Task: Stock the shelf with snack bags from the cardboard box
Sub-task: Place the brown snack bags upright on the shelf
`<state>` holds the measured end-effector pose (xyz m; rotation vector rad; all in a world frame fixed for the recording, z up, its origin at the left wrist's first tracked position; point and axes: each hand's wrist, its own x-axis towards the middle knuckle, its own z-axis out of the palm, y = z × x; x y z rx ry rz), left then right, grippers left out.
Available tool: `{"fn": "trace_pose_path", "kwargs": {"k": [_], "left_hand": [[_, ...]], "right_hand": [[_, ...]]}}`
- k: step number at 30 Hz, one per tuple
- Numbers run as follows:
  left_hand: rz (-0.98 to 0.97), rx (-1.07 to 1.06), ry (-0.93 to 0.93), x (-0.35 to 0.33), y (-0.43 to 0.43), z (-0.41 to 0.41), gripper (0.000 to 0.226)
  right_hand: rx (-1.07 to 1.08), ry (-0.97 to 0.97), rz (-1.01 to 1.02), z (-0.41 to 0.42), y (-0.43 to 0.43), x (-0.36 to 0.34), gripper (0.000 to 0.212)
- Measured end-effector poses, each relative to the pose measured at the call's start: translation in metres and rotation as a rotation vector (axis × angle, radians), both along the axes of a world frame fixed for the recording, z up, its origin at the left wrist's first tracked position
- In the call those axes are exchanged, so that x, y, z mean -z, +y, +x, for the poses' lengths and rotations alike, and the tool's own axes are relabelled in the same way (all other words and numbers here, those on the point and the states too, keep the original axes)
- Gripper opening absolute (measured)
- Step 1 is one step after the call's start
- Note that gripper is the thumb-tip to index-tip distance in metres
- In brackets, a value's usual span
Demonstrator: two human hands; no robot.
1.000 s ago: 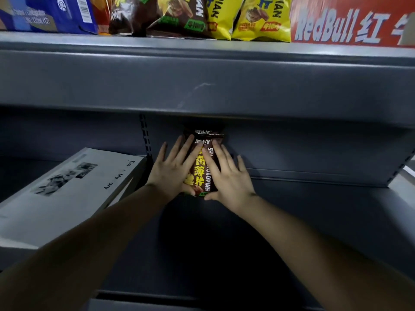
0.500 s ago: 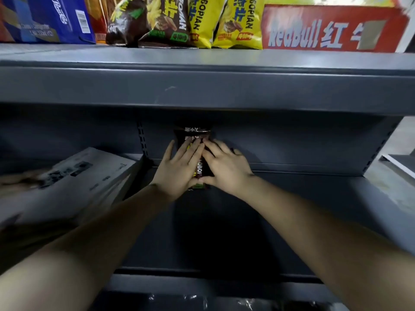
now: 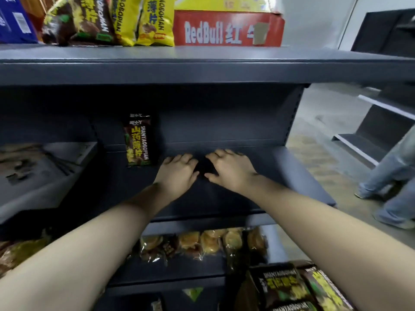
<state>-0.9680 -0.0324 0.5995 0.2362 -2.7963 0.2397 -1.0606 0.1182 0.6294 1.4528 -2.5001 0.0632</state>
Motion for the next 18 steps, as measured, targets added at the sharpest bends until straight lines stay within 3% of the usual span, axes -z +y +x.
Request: {"fn": "trace_pose_path", "kwargs": {"k": [12, 18], "left_hand": [[0.139, 0.12, 0.139, 0.024, 0.21, -0.015, 0.026], [0.184, 0.026, -0.043, 0.087, 0.276, 0.0, 0.031]], "right_hand": [[0.119, -0.01, 0.048, -0.006, 0.196, 0.026, 0.048], [0.083, -0.016, 0.187, 0.007, 0.265, 0.066, 0.041]]}}
